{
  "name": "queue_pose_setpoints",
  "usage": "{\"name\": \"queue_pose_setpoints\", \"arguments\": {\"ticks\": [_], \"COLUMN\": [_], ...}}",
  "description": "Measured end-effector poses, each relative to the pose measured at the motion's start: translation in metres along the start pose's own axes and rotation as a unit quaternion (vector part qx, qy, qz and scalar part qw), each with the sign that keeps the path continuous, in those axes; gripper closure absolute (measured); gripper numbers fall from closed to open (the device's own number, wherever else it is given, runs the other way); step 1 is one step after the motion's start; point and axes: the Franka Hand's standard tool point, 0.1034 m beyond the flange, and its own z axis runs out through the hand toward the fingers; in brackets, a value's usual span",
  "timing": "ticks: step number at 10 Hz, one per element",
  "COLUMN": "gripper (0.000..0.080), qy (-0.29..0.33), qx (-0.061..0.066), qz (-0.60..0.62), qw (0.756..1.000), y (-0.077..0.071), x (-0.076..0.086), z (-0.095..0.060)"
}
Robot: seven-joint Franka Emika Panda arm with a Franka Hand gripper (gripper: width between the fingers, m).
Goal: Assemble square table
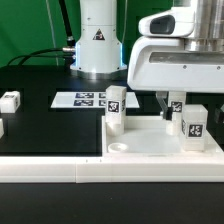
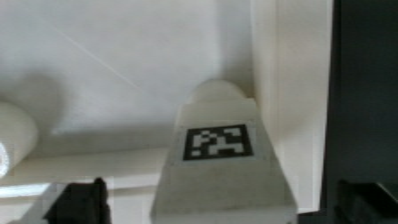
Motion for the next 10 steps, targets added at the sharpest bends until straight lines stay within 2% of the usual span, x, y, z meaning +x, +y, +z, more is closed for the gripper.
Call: {"name": "queue_pose_setpoints", "arguments": {"ticks": [1, 2, 3, 7, 10], "gripper": [0.0401, 0.0401, 0.0509, 0.0509, 0.0509], "qy": [0.000, 0.000, 0.000, 0.000, -0.001], "qx": [-0.001, -0.001, -0.001, -0.001, 0.002], "qz": [-0.008, -0.007, -0.007, 0.013, 0.163], "qw": [1.000, 1.000, 1.000, 1.000, 0.987], "y": [0.0005, 0.0005, 0.0006, 0.0006, -0.0002], "x": [0.0001, 0.0001, 0.0001, 0.0000, -0.0011], "z": [0.0001, 0.0001, 0.0001, 0.0002, 0.0010]}}
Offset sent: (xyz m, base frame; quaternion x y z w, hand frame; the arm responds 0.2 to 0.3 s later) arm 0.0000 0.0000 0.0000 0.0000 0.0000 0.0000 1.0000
